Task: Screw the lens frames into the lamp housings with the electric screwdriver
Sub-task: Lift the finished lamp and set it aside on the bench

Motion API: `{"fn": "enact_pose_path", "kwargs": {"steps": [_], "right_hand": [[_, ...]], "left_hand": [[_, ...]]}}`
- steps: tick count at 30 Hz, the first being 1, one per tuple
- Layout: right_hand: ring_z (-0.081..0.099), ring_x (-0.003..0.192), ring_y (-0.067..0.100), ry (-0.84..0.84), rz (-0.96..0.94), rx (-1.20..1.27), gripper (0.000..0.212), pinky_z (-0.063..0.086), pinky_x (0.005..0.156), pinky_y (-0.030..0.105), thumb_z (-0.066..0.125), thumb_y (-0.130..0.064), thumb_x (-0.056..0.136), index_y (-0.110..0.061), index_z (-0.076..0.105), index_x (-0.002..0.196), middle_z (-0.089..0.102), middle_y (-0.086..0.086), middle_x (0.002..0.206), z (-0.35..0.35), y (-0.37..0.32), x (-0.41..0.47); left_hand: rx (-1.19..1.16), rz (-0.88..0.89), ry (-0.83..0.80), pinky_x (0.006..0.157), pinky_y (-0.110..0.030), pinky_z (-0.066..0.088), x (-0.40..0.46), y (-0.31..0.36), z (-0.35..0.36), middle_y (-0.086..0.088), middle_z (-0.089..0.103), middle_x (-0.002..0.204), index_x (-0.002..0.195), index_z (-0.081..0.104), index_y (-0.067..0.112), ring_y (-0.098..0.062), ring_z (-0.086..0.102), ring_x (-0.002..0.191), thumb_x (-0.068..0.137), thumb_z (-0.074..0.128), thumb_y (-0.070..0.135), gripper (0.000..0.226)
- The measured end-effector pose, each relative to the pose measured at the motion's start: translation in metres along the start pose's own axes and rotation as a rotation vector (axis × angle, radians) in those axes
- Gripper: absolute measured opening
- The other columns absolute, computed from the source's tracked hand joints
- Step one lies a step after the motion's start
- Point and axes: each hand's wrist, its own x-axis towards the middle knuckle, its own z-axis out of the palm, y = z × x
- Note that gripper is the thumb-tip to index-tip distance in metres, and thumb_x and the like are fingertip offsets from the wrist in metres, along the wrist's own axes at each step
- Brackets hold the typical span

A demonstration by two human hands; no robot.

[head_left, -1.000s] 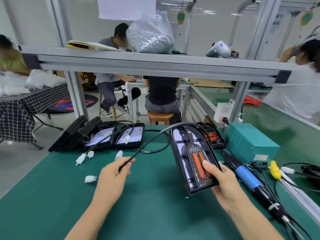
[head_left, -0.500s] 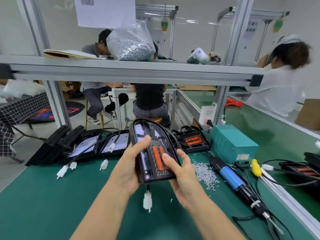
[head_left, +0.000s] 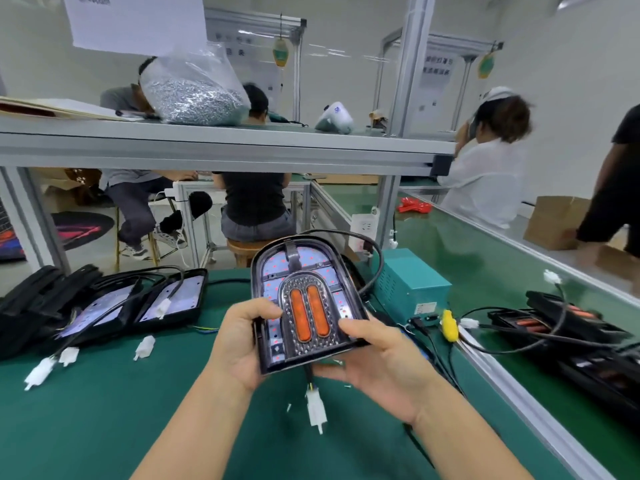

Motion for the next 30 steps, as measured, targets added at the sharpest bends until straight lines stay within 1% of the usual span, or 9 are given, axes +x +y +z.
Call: {"fn": "enact_pose_path", "kwargs": {"steps": [5, 7, 9, 13, 16, 18, 21, 26, 30], "right_hand": [[0.062, 0.111, 0.037, 0.179, -0.07, -0.052, 0.053, 0.049, 0.097, 0.055, 0.059, -0.022, 0.087, -0.015, 0.049, 0.139, 0.063, 0.018, 0.128, -0.025, -0.013, -0.018], [0.067, 0.099, 0.033, 0.257, -0.129, -0.066, 0.054, 0.056, 0.086, 0.049, 0.059, -0.026, 0.085, -0.02, 0.049, 0.137, 0.066, 0.014, 0.123, -0.032, -0.017, -0.027], [0.069, 0.09, 0.029, 0.311, -0.196, -0.079, 0.054, 0.058, 0.077, 0.045, 0.06, -0.026, 0.083, -0.023, 0.048, 0.135, 0.068, 0.013, 0.12, -0.04, -0.021, -0.037], [0.069, 0.09, 0.03, 0.4, -0.289, -0.087, 0.051, 0.058, 0.071, 0.043, 0.06, -0.023, 0.082, -0.026, 0.05, 0.132, 0.066, 0.015, 0.123, -0.058, -0.033, -0.059], [0.068, 0.088, 0.032, 0.496, -0.334, -0.08, 0.054, 0.059, 0.071, 0.045, 0.06, -0.023, 0.08, -0.026, 0.049, 0.134, 0.067, 0.015, 0.121, -0.074, -0.043, -0.075], [0.069, 0.086, 0.031, 0.552, -0.375, -0.083, 0.055, 0.059, 0.068, 0.042, 0.06, -0.023, 0.079, -0.025, 0.049, 0.133, 0.068, 0.014, 0.119, -0.084, -0.052, -0.088], [0.07, 0.078, 0.026, 0.64, -0.441, -0.083, 0.047, 0.059, 0.065, 0.04, 0.06, -0.023, 0.079, -0.023, 0.053, 0.125, 0.071, 0.012, 0.11, -0.101, -0.065, -0.108], [0.071, 0.08, 0.029, 0.776, -0.522, -0.096, 0.028, 0.06, 0.066, 0.042, 0.048, -0.013, 0.097, -0.019, 0.051, 0.124, 0.072, 0.014, 0.109, -0.129, -0.085, -0.137], [0.072, 0.077, 0.026, 0.898, -0.604, -0.081, 0.028, 0.059, 0.061, 0.037, 0.045, -0.011, 0.1, -0.019, 0.048, 0.127, 0.073, 0.011, 0.103, -0.148, -0.104, -0.157]], "left_hand": [[0.05, -0.084, -0.028, 0.066, -0.045, 0.059, 0.03, -0.016, 0.029, -0.026, 0.068, 0.086, 0.087, 0.07, -0.007, -0.035, 0.068, 0.068, 0.061, 0.041, 0.008, 0.042], [0.059, -0.108, -0.049, 0.063, -0.042, 0.059, 0.041, -0.025, 0.04, -0.024, 0.069, 0.082, 0.078, 0.073, -0.005, -0.033, 0.069, 0.065, 0.063, 0.041, 0.008, 0.038], [0.075, -0.133, -0.062, 0.065, -0.043, 0.059, 0.052, -0.034, 0.051, -0.023, 0.069, 0.085, 0.08, 0.072, -0.005, -0.033, 0.068, 0.068, 0.06, 0.043, 0.008, 0.037], [0.13, -0.191, -0.11, 0.063, -0.043, 0.059, 0.072, -0.053, 0.079, -0.022, 0.07, 0.086, 0.08, 0.075, -0.003, -0.032, 0.069, 0.069, 0.067, 0.047, 0.01, 0.033], [0.204, -0.158, -0.123, 0.059, -0.035, 0.059, 0.088, -0.069, 0.104, -0.018, 0.072, 0.085, 0.099, 0.07, -0.002, -0.027, 0.07, 0.066, 0.072, 0.055, 0.01, 0.033], [0.291, -0.109, -0.132, 0.067, -0.031, 0.058, 0.097, -0.084, 0.12, -0.016, 0.071, 0.094, 0.116, 0.062, -0.001, -0.023, 0.069, 0.07, 0.081, 0.056, 0.01, 0.037], [0.374, -0.094, -0.173, 0.075, -0.03, 0.053, 0.103, -0.111, 0.142, -0.015, 0.068, 0.102, 0.124, 0.058, -0.001, -0.022, 0.065, 0.079, 0.089, 0.056, 0.01, 0.037], [0.265, -0.134, -0.262, 0.073, -0.029, 0.05, 0.111, -0.15, 0.176, -0.01, 0.066, 0.093, 0.112, 0.058, 0.005, -0.019, 0.061, 0.076, 0.089, 0.055, 0.004, 0.023], [0.272, -0.148, -0.279, 0.068, -0.026, 0.051, 0.122, -0.177, 0.212, -0.007, 0.066, 0.087, 0.103, 0.057, 0.007, -0.016, 0.06, 0.071, 0.091, 0.055, 0.006, 0.012]]}}
